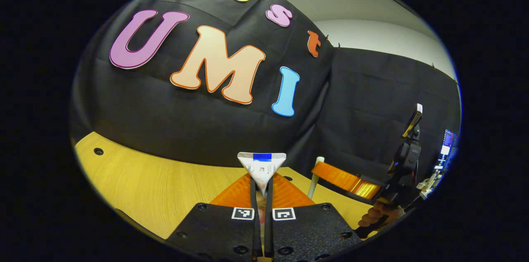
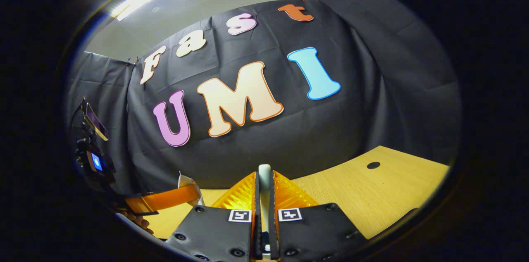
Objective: Put the toothbrush and toothpaste on the desktop into the cup, then pick up the cup and place it on the coaster on the desktop.
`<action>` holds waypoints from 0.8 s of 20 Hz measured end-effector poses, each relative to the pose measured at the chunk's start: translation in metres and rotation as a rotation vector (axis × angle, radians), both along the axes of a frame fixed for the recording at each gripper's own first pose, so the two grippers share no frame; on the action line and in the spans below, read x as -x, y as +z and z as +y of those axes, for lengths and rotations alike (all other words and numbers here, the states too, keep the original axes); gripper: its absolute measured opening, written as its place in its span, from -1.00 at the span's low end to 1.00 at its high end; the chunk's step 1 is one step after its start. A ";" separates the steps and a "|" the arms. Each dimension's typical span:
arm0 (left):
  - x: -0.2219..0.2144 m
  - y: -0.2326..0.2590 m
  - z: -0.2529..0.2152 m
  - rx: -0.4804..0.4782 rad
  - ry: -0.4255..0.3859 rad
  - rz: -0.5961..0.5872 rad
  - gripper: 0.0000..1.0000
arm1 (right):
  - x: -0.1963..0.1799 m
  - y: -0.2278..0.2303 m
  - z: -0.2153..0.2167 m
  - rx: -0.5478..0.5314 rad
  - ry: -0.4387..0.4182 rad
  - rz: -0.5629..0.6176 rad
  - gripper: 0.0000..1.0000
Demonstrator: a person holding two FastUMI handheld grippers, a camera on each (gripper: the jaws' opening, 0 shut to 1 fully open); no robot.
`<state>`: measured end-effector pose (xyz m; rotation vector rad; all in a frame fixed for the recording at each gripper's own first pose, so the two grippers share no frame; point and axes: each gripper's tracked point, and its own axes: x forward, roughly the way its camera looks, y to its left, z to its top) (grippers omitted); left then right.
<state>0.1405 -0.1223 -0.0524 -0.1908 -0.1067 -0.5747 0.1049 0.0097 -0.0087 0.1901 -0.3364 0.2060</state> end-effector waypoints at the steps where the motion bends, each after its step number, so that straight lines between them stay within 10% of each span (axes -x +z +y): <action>1: -0.001 0.002 -0.004 0.002 -0.011 -0.009 -0.96 | -0.002 -0.007 -0.001 0.010 -0.009 -0.001 -0.82; 6: -0.002 0.000 -0.025 -0.018 -0.033 -0.047 -0.96 | -0.007 -0.022 0.001 0.002 0.000 0.009 -0.85; 7: -0.002 -0.001 -0.028 -0.021 -0.038 -0.051 -0.97 | -0.005 -0.022 -0.005 -0.005 -0.012 0.006 -0.46; 11: 0.000 -0.011 -0.043 -0.033 -0.049 -0.045 -0.97 | 0.019 -0.013 -0.046 -0.043 -0.075 -0.024 -0.13; 12: 0.000 -0.012 -0.045 -0.037 -0.048 -0.047 -0.97 | 0.024 -0.012 -0.059 -0.048 -0.105 -0.028 0.46; 14: -0.003 -0.016 -0.054 -0.041 -0.049 -0.051 -0.97 | 0.033 -0.014 -0.087 -0.051 -0.158 -0.027 0.83; 16: -0.005 -0.025 -0.064 -0.049 -0.065 -0.044 -0.96 | 0.042 -0.018 -0.110 -0.067 -0.190 -0.015 0.82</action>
